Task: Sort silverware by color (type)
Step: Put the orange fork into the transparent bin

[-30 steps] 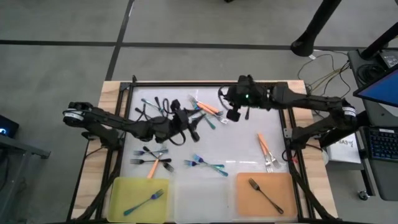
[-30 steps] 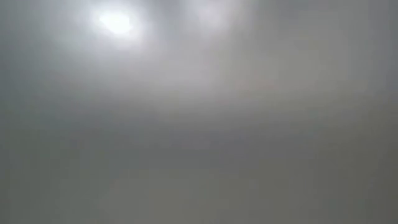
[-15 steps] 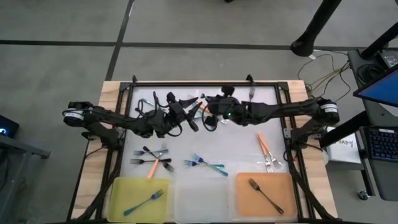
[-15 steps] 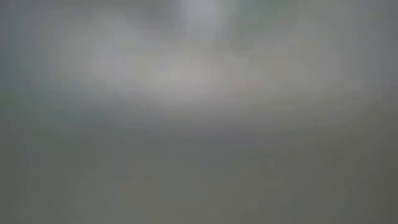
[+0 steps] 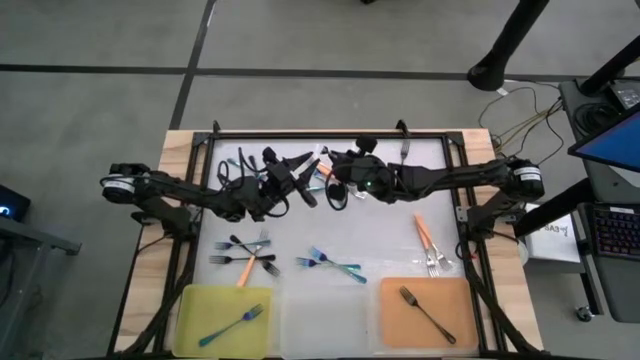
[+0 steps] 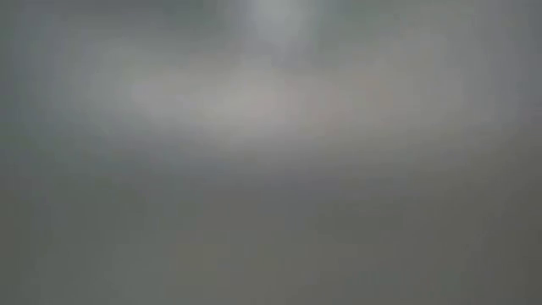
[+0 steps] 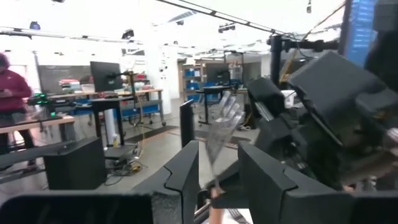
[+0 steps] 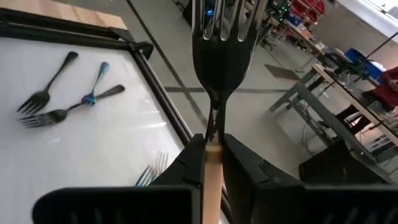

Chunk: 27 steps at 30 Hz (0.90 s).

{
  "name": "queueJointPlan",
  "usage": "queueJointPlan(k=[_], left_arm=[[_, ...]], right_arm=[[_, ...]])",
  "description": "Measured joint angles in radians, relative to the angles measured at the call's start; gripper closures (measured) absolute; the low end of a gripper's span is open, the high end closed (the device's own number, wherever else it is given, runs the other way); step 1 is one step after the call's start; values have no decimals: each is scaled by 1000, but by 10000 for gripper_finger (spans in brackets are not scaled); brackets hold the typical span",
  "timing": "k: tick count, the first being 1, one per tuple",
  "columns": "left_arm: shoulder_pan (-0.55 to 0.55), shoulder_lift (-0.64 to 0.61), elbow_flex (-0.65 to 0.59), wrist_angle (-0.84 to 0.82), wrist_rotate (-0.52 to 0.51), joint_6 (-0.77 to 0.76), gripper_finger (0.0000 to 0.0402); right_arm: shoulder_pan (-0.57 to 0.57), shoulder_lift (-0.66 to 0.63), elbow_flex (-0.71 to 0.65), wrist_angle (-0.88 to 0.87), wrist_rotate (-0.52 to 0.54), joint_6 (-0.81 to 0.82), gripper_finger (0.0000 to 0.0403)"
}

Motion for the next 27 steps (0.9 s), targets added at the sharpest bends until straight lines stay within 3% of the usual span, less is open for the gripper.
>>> queueJointPlan(k=[13,21,27], left_arm=[[7,0,20,6,78,-1,308],[12,0,34,-6,76,5,311],[13,0,34,-13,69,1,369]], right_arm=[[38,0,0,70,-9,-36,380],[77,0,0,77,-6,-63,380],[84,-1,1,77,39,-69,380]])
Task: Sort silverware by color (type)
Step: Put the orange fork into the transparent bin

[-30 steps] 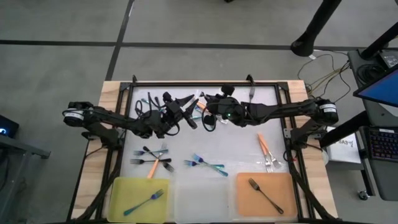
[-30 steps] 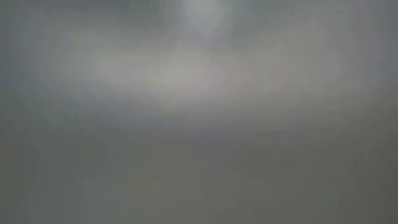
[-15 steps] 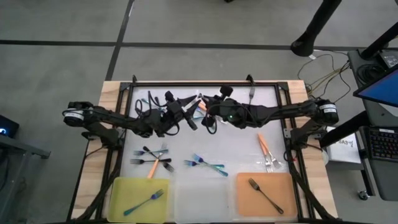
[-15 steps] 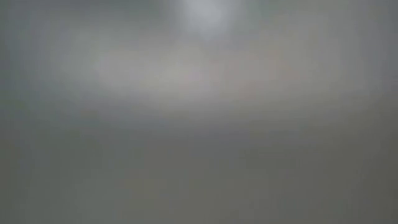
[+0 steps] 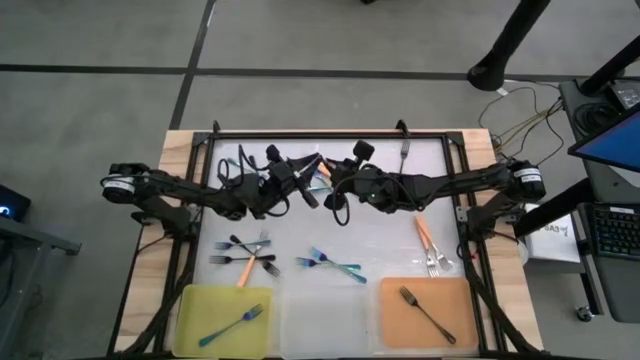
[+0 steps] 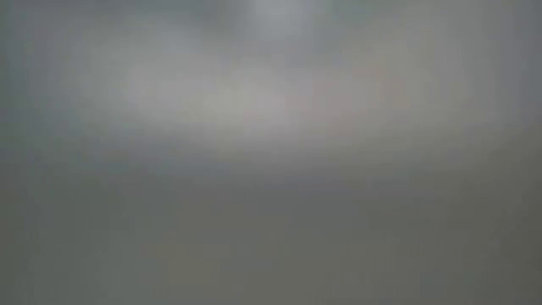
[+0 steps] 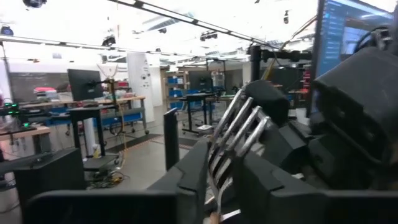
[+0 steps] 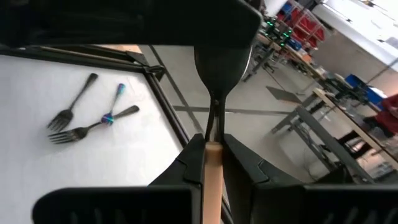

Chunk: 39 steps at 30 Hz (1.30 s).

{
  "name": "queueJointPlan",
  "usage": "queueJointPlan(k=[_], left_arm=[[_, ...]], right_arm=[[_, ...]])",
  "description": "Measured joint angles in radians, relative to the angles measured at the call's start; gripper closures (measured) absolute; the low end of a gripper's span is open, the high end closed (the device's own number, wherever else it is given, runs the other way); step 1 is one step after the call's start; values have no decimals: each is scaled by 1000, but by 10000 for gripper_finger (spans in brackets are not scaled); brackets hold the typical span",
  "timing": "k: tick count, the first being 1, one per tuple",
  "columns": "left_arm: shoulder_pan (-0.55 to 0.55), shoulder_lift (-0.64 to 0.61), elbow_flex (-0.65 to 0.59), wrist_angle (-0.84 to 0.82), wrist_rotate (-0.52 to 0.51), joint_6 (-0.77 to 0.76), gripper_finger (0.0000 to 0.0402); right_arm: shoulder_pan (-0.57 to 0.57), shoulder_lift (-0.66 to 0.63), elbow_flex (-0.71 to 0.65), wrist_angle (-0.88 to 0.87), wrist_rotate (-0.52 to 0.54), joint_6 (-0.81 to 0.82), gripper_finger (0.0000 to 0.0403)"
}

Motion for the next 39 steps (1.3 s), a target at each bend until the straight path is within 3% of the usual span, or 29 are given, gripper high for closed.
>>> queueJointPlan(k=[2,7,12,19,25,28,33,39], left_arm=[[2,0,0,2,-10,-2,391],[2,0,0,3,-15,-2,399],[0,0,0,-22,-21,-3,401],[0,0,-2,-135,-151,3,401],[-18,0,-3,-172,-158,-75,401],[-45,0,-3,-172,-112,-136,401],[-125,0,-4,-171,43,-265,401],[-269,2,-6,-187,31,-313,401]], right_arm=[[0,-1,0,0,20,-7,380],[0,-1,0,12,21,-14,372],[1,-7,0,16,10,-54,319],[31,-70,1,-107,14,-36,266],[62,-174,1,-334,14,198,263],[72,-228,1,-454,14,340,268],[74,-302,1,-640,14,551,279],[74,-331,1,-816,7,744,285]])
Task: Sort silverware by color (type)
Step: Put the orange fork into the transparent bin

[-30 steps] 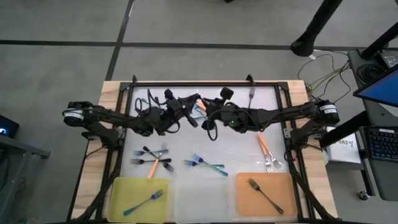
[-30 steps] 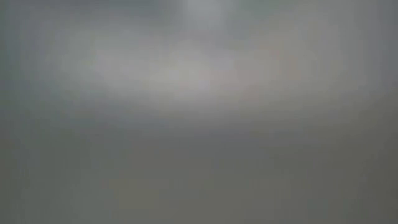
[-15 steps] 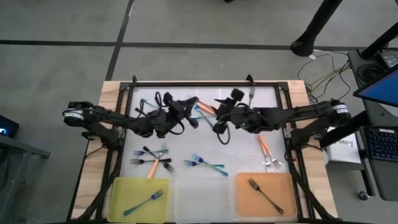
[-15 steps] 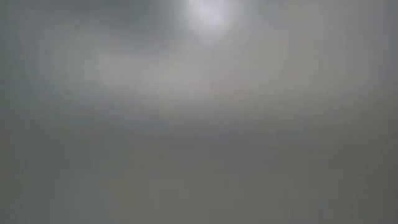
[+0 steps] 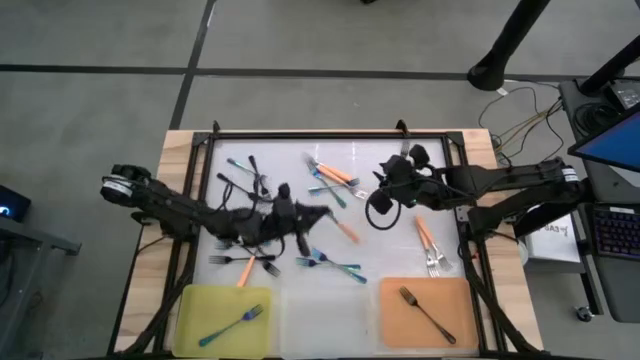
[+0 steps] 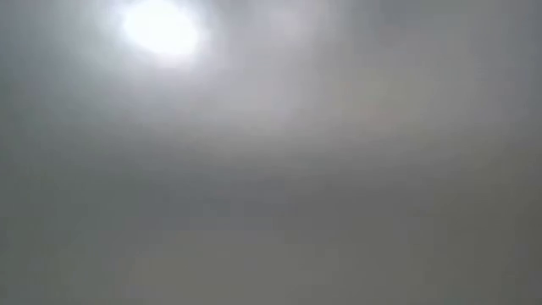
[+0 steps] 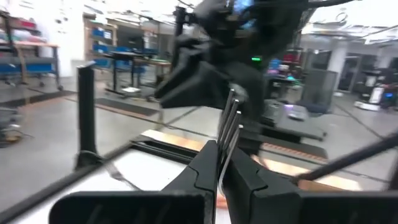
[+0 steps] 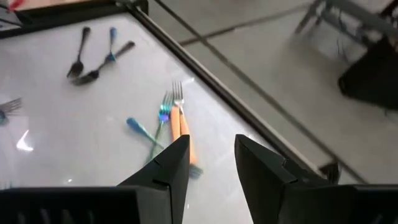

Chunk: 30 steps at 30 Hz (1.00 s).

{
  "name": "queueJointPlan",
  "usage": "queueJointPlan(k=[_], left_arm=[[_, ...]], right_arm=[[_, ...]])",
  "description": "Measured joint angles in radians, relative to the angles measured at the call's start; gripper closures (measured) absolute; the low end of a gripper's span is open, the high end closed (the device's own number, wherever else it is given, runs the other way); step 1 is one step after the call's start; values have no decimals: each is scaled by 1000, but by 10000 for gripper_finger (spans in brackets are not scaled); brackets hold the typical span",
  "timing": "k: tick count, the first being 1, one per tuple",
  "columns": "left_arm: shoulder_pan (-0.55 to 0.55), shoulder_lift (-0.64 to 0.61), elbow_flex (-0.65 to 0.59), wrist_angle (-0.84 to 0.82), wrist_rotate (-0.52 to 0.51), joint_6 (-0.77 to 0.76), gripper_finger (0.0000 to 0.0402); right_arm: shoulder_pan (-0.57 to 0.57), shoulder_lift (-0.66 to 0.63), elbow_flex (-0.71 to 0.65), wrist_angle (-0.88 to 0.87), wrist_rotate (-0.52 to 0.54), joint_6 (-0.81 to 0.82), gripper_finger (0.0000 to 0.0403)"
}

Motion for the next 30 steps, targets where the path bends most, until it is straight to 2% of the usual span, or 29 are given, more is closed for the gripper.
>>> queueJointPlan(k=[6,12,15,24,30], left_arm=[[-166,43,1,1,-133,-58,402],[-305,126,51,14,-169,-128,401],[-352,189,108,13,-223,-140,401],[-448,419,310,-84,-542,-139,401],[-480,481,407,-130,-578,-137,401]], right_arm=[[0,20,0,-90,-42,124,283],[5,50,0,-95,-185,126,287],[5,61,-1,-95,-241,126,285],[11,62,-1,-95,-257,125,284],[11,62,-2,-124,-257,123,284]])
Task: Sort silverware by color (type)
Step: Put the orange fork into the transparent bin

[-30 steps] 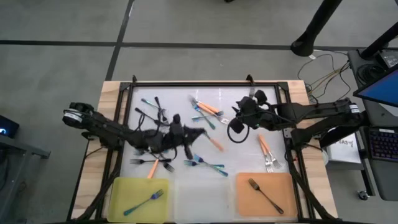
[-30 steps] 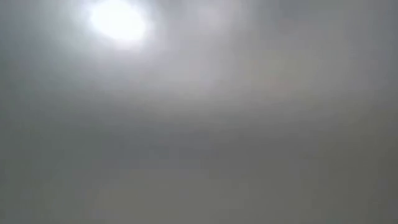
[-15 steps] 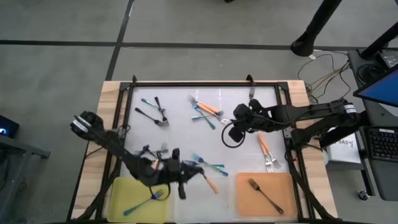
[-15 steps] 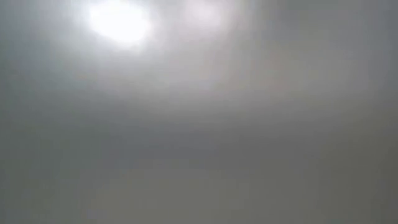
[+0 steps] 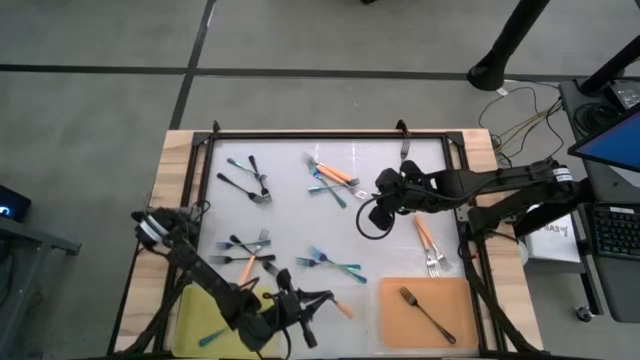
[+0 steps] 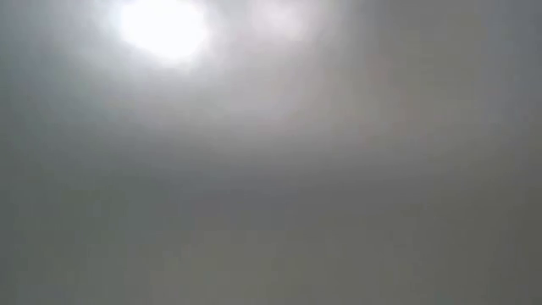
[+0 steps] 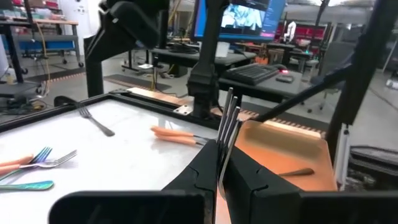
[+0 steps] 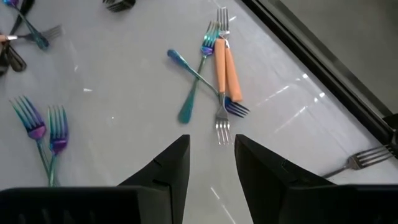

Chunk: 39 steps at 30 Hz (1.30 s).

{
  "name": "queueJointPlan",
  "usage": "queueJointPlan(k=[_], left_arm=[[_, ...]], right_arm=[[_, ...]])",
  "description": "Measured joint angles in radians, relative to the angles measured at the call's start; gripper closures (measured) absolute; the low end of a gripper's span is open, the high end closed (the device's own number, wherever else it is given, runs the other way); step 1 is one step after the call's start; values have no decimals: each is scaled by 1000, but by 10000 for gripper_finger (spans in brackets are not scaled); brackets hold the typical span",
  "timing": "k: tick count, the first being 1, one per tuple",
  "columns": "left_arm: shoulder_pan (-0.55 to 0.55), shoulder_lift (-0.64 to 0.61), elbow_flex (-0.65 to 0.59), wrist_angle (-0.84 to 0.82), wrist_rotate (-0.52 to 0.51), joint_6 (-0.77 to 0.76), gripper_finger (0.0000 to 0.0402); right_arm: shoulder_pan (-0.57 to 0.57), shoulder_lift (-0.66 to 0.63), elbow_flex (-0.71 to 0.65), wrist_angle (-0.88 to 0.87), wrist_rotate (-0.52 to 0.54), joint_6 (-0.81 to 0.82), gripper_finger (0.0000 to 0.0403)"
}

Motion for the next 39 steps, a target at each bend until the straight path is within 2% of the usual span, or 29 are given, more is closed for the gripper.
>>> queueJointPlan(k=[3,9,15,20,26,29,34,37,39], left_arm=[[-13,6,35,-47,-2,-26,401],[-28,6,58,-177,-19,-197,400],[-31,6,43,-318,-17,-390,373],[-32,6,40,-341,22,-410,337],[-32,6,45,-342,129,-362,309],[-32,6,68,-342,181,-298,314],[-29,6,117,-355,187,-177,350],[-23,6,141,-398,187,-169,387],[-17,6,155,-450,196,-183,396]], right_arm=[[0,0,-5,0,0,0,284],[0,0,-17,-2,0,0,284],[0,0,-38,-8,-5,4,284],[0,1,-52,-14,-8,8,284],[0,1,-56,-14,-8,9,284],[0,1,-56,-15,-8,10,284],[0,1,-56,-15,-8,23,284],[0,1,-56,-14,-8,28,284],[0,1,-56,-14,-8,28,284]])
